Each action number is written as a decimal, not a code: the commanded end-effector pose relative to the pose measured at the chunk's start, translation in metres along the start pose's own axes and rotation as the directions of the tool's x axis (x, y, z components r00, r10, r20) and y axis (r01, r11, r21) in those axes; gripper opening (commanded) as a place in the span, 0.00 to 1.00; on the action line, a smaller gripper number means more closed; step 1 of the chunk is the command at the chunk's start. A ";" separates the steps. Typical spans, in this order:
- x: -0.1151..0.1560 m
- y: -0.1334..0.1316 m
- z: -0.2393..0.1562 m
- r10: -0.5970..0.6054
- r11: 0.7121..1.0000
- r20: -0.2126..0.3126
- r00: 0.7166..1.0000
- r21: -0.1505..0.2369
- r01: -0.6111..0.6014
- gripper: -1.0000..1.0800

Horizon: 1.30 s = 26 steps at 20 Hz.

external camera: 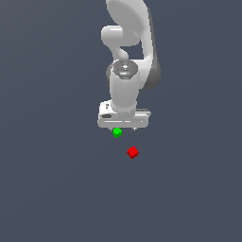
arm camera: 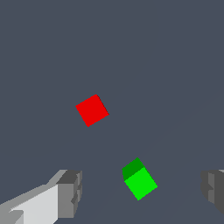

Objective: Stack the red cube on top of the green cube.

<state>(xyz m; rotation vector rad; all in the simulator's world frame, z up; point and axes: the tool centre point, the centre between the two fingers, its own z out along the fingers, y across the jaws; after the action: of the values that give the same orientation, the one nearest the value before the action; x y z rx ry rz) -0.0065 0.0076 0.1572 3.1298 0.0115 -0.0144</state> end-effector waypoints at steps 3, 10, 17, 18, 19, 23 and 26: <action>0.000 0.000 0.001 -0.003 1.000 0.000 1.000 0.000 0.003 0.96; 0.007 -0.005 0.011 -0.066 0.998 -0.002 0.998 0.002 0.066 0.96; 0.023 -0.018 0.036 -0.213 0.977 -0.006 0.977 0.005 0.213 0.96; 0.026 -0.020 0.041 -0.241 0.970 -0.007 0.970 0.005 0.241 0.96; 0.029 -0.023 0.046 -0.271 0.963 -0.008 0.963 0.005 0.271 0.96; 0.038 -0.035 0.063 -0.372 0.928 -0.011 0.928 0.006 0.372 0.96; 0.043 -0.042 0.073 -0.431 0.902 -0.012 0.902 0.006 0.431 0.96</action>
<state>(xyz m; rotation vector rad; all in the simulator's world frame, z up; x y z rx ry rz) 0.0329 0.0455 0.0882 3.0722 0.6525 -0.0037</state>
